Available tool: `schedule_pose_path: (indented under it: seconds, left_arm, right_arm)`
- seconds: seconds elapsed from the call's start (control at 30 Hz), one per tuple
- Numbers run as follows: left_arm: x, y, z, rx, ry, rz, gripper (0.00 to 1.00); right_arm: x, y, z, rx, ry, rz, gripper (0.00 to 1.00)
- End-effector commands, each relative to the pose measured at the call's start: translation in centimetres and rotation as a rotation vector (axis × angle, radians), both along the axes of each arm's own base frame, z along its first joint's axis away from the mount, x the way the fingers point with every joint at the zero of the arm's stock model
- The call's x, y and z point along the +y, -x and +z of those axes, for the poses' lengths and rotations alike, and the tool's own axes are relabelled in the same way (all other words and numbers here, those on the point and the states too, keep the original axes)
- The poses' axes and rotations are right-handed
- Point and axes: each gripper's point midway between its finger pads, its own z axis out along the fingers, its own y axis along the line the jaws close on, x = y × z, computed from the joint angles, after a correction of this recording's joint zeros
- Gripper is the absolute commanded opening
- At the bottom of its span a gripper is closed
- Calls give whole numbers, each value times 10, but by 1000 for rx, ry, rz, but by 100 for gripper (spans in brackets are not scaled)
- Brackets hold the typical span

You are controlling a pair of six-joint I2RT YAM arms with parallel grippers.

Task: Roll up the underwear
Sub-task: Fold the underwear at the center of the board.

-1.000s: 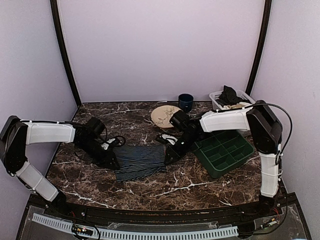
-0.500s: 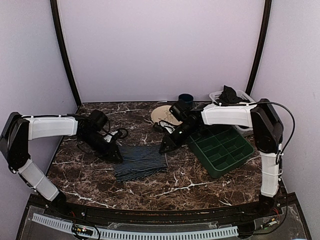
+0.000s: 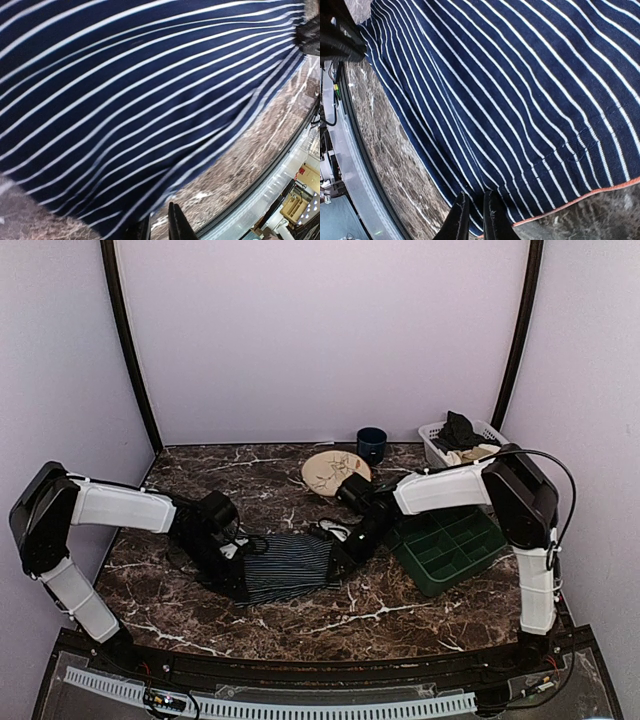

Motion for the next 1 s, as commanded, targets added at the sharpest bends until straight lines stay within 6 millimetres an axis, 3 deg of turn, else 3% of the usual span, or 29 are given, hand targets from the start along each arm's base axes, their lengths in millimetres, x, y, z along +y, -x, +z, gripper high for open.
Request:
schedule_pose_path:
  seconds: [0.0, 0.1, 0.2, 0.27, 0.37, 0.57, 0.97]
  left_arm:
    - [16, 10, 4, 7, -52, 25, 14]
    - [13, 2, 19, -54, -24, 21, 14]
    - [4, -16, 51, -186, 42, 6, 23]
    - [0, -22, 64, -250, 67, -41, 29]
    - [3, -28, 72, -314, 35, -162, 35]
    - [6, -16, 66, -447, -26, -496, 38]
    - [-6, -13, 39, -501, -10, -669, 39]
  right_arm:
    - [-22, 15, -12, 5, 87, 20, 12]
    - [-22, 11, -7, -15, 89, 18, 14]
    - [-15, 7, 11, -47, 43, 16, 15]
    - [-10, 5, 23, -70, 1, 16, 17]
    - [-10, 4, 24, -76, -2, 18, 18]
    - [-18, 9, 2, -43, 52, 16, 17]
    - [-31, 15, -31, 10, 125, 4, 14]
